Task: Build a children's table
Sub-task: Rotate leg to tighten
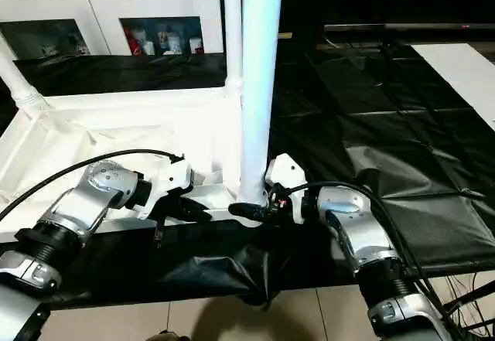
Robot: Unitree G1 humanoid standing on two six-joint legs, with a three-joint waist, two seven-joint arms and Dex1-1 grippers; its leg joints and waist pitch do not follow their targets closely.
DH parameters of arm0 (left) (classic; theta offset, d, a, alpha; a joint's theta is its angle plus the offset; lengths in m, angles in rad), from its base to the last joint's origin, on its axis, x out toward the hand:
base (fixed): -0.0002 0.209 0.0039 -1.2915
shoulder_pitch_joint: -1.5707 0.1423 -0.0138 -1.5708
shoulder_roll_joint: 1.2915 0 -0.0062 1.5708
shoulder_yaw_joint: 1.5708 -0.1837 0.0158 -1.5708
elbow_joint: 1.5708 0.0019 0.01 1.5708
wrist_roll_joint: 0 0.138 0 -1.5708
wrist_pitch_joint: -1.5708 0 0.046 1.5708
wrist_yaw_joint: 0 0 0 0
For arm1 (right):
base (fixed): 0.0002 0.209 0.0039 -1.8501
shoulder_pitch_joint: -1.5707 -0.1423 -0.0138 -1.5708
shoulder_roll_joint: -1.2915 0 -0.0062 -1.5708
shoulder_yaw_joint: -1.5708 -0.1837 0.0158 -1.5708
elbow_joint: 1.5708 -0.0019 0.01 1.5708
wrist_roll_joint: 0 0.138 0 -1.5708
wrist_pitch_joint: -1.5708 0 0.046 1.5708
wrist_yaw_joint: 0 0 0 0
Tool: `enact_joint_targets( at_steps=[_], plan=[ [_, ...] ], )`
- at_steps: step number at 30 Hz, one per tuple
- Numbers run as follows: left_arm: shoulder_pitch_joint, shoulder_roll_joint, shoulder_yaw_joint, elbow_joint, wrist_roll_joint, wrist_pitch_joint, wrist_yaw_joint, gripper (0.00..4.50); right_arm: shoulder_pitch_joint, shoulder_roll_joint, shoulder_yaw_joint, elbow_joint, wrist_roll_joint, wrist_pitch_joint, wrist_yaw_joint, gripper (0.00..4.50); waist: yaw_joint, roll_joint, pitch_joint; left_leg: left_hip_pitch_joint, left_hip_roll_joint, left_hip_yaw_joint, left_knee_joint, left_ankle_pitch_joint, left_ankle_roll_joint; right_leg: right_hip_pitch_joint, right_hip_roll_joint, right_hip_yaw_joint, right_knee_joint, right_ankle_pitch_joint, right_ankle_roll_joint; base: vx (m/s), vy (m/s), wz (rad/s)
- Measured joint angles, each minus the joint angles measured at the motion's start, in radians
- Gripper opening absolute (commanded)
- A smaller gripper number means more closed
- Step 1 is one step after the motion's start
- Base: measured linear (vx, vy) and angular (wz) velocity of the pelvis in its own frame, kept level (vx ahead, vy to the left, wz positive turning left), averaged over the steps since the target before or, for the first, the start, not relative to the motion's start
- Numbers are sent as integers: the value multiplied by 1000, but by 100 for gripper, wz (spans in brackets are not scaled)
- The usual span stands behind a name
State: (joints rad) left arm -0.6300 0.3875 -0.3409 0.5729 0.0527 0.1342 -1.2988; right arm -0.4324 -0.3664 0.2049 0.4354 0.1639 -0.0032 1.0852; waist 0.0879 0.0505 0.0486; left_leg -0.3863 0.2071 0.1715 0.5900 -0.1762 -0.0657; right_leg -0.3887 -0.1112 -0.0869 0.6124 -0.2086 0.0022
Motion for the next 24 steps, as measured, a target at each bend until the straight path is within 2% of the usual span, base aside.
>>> enact_joint_targets(
  at_steps=[8,11,16,18,24],
  plan=[
    [2,0,0,0,0,10,0,0,1,6,0,11,-3,-1,-5,272,0,0,0,0,0,0,2,0,0,0,0,0,2,0,0,0,0,0],
    [-2,-20,10,16,3,36,52,0,0,43,-16,47,-9,-1,-90,272,-4,0,-1,2,0,0,2,0,0,1,0,2,4,0,0,0,0,0],
    [-66,-108,41,140,23,64,222,0,-59,140,-64,166,-59,0,-370,272,-28,-1,-2,9,-1,0,4,1,-5,5,0,6,4,3,-3,0,0,0],
    [-97,-153,51,196,29,81,300,0,-85,173,-84,215,-73,3,-483,272,-35,-1,-2,15,-2,1,3,1,-5,8,1,13,5,3,-3,0,0,0],
    [-198,-293,91,356,33,130,560,0,-219,265,-141,389,-102,43,-826,271,-46,0,-3,17,-8,3,3,2,-4,9,0,23,1,3,-3,0,0,0]
  ],
)
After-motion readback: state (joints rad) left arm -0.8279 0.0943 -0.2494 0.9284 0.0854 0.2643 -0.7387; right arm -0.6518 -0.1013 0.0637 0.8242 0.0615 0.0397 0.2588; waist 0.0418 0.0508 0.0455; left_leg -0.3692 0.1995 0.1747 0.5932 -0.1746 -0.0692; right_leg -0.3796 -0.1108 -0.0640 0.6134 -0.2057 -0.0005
